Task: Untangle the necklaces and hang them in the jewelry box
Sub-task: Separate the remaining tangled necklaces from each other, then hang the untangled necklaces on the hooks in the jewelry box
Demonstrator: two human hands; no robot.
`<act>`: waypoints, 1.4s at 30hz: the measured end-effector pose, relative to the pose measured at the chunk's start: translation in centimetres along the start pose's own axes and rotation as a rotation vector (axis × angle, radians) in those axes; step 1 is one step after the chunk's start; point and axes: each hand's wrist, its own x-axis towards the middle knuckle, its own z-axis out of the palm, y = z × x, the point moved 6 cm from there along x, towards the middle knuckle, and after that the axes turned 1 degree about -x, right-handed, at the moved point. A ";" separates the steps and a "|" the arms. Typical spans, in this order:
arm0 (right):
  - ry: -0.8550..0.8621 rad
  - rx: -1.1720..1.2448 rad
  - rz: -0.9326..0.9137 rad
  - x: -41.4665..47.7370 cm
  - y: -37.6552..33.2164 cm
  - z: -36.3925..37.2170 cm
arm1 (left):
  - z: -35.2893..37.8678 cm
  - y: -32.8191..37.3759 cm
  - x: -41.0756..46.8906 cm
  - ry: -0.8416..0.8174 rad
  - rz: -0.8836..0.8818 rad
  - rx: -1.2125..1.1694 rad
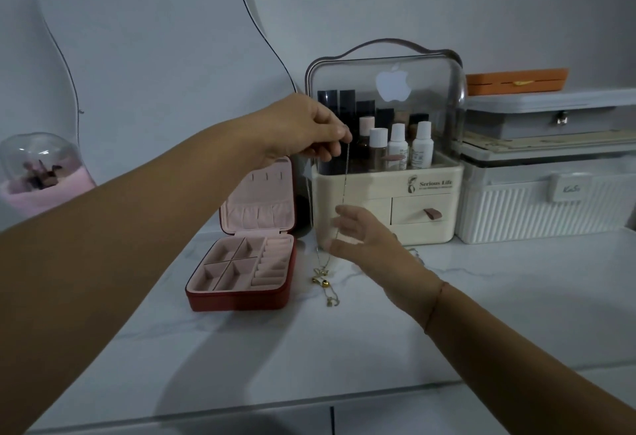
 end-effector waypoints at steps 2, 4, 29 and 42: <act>-0.021 0.034 0.030 -1.0 0.3 0.7 | -0.1 0.2 0.3 0.016 0.023 0.027; 0.040 0.074 0.034 -2.2 0.8 0.8 | -0.5 0.0 0.8 0.053 0.025 0.067; 0.610 0.214 -0.112 -14.7 5.9 -2.5 | 8.4 -12.6 0.3 0.148 -0.269 -0.358; 0.761 -0.516 -0.403 -16.8 5.0 -3.5 | 11.6 -14.4 0.2 0.205 -0.291 -0.296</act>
